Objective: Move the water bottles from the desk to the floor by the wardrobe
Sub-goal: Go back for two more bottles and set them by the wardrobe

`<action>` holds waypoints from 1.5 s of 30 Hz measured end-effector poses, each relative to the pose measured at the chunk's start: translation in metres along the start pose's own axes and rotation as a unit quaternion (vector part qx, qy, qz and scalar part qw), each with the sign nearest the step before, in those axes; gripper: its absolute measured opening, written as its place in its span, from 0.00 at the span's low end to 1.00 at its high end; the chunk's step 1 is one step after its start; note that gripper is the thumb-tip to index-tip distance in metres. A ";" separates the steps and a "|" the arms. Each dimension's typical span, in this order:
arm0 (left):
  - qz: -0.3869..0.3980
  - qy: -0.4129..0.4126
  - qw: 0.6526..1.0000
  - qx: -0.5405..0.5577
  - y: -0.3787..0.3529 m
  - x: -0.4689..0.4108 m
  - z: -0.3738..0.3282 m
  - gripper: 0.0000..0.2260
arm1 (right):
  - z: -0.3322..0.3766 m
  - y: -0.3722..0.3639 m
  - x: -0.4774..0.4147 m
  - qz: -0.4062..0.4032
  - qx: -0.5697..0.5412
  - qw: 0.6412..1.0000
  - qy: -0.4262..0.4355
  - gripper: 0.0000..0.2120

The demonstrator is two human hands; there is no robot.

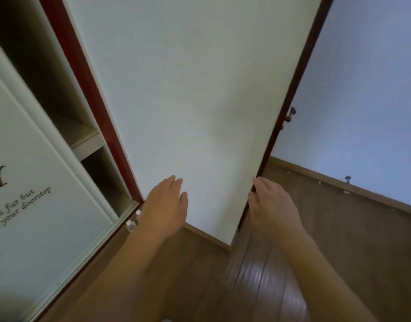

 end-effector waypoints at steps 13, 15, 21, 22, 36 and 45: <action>0.042 -0.239 0.970 0.021 -0.046 0.010 -0.237 0.23 | -0.191 0.109 0.107 -0.117 0.010 0.981 -0.154 0.22; 0.043 -0.276 0.960 0.028 -0.053 0.005 -0.268 0.23 | -0.212 0.121 0.117 -0.144 0.020 0.973 -0.182 0.20; 0.051 -0.395 0.917 0.039 -0.071 -0.018 -0.365 0.23 | -0.269 0.155 0.136 -0.193 0.066 0.936 -0.288 0.19; 0.053 -0.414 0.908 0.035 -0.073 -0.022 -0.381 0.23 | -0.277 0.161 0.138 -0.202 0.069 0.928 -0.306 0.20; 0.084 -0.585 0.807 -0.002 -0.103 -0.021 -0.584 0.23 | -0.384 0.233 0.186 -0.274 0.066 0.834 -0.475 0.23; 0.102 -0.620 0.778 -0.016 -0.134 0.014 -0.726 0.22 | -0.504 0.281 0.221 -0.275 0.057 0.812 -0.511 0.23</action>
Point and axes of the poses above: each hand's wrist, its own x-axis away from the middle knuckle, its own y-axis out of the back of the hand, z = x × y, the point moved 4 cm from there along -x, towards the middle knuckle, and after that the axes turned 11 degrees about -x, right-handed, at the moved point
